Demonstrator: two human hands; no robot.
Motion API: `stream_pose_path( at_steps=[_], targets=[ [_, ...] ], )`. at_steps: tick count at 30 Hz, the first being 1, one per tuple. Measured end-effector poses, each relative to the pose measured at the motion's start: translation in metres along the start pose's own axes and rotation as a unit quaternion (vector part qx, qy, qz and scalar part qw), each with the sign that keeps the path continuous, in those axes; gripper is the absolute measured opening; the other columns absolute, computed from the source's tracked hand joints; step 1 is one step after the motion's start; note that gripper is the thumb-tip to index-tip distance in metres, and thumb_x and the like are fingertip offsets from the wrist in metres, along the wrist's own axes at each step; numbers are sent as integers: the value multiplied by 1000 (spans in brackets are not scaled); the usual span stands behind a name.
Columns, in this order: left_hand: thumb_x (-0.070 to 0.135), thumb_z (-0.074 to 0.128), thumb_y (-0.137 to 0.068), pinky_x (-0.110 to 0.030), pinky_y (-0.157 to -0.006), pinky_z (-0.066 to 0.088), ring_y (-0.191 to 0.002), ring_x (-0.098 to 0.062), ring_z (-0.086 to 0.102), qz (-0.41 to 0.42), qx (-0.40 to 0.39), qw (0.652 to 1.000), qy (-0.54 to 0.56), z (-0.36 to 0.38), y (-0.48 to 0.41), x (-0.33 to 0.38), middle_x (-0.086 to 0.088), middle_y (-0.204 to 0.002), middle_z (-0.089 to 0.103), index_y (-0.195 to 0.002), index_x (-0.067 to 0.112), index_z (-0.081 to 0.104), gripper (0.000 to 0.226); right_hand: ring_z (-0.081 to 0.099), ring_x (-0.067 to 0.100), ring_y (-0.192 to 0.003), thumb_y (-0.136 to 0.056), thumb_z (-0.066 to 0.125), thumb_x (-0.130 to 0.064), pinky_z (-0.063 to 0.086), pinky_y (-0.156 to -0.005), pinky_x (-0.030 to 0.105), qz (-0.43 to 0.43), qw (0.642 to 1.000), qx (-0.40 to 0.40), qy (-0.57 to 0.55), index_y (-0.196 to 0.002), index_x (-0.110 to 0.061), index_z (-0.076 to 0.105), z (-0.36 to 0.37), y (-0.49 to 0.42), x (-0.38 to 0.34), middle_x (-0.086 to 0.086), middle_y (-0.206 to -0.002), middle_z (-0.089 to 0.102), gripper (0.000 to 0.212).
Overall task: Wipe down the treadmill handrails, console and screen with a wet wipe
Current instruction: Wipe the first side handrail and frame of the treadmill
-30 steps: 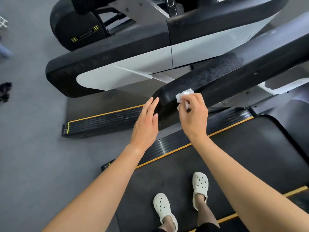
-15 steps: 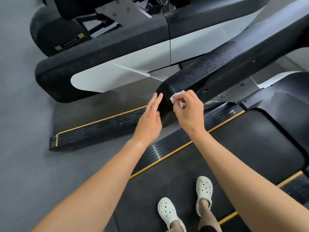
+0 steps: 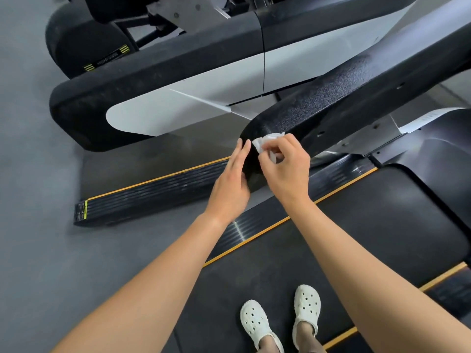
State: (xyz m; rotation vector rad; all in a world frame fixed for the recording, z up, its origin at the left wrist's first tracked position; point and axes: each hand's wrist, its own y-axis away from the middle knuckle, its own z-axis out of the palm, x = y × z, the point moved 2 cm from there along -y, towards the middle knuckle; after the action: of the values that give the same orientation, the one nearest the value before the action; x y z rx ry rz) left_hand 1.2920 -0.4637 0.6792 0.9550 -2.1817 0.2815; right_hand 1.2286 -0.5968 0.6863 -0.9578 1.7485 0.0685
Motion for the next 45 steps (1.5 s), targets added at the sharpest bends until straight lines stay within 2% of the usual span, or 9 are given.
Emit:
stream_pose_path(
  at_steps=[7,10,15,22,25,29,33,40,45],
  targets=[
    [-5,41,-103,-31,-94,53,-132,-10,46,-6,-13,1000,-3,1,2,-1,20,-171,0,-164,40,8,83,63,4,-90,-96,68,-13,42,-81,7,51,969,-211,114,-102,-16,80,28,39,43,-8,-100,68,14],
    [-3,40,-103,-36,-99,51,-130,-11,46,-12,-32,999,-7,-2,2,-7,20,-171,1,-163,43,6,83,62,2,-88,-94,71,-12,51,-89,17,5,985,-155,81,-97,-15,78,19,29,33,-5,-98,71,9],
    [-3,40,-102,-14,-109,26,-153,-5,22,-33,-53,998,-2,0,4,-20,20,-171,8,-162,46,8,84,63,8,-84,-87,76,-8,50,-82,18,-21,999,-39,11,-87,-12,71,11,15,18,-5,-93,68,6],
    [-2,39,-103,-12,-108,28,-152,-5,27,-49,-49,998,10,18,11,-36,19,-171,8,-162,45,5,84,61,3,-91,-95,71,-12,58,-87,25,51,977,-185,97,-102,-14,78,56,69,70,-3,-104,69,10],
    [-4,40,-103,0,-95,27,-150,-6,32,-57,-43,997,15,22,11,-39,19,-171,6,-163,43,4,84,66,11,-95,-98,68,-12,58,-90,31,83,965,-217,119,-108,-13,79,67,78,81,0,-107,70,16],
    [-5,39,-102,-2,-95,26,-150,-5,28,-59,-34,998,13,23,10,-38,17,-171,7,-164,42,5,85,61,3,-89,-91,73,-10,51,-82,15,34,990,-121,62,-97,-13,77,48,64,58,-3,-99,69,8],
    [-6,41,-99,-11,-104,28,-151,-7,26,-55,-27,998,3,23,10,-33,14,-171,11,-164,38,8,85,58,2,-80,-87,75,-11,45,-72,12,28,999,-13,12,-84,-11,71,37,46,36,-5,-91,63,5],
    [3,48,-103,-18,-109,31,-149,-12,34,-53,-10,998,-16,18,9,-18,6,-170,19,-164,26,16,72,59,4,-84,-93,73,-13,59,-82,30,122,977,-152,86,-97,-14,78,56,69,65,-6,-97,64,6],
    [1,51,-99,-19,-113,33,-153,-10,25,-6,26,999,-36,16,5,-5,10,-171,9,-164,23,14,77,60,10,-81,-90,69,-6,53,-73,24,90,996,-5,-6,-90,-14,67,24,36,41,-5,-93,62,8]
  ],
)
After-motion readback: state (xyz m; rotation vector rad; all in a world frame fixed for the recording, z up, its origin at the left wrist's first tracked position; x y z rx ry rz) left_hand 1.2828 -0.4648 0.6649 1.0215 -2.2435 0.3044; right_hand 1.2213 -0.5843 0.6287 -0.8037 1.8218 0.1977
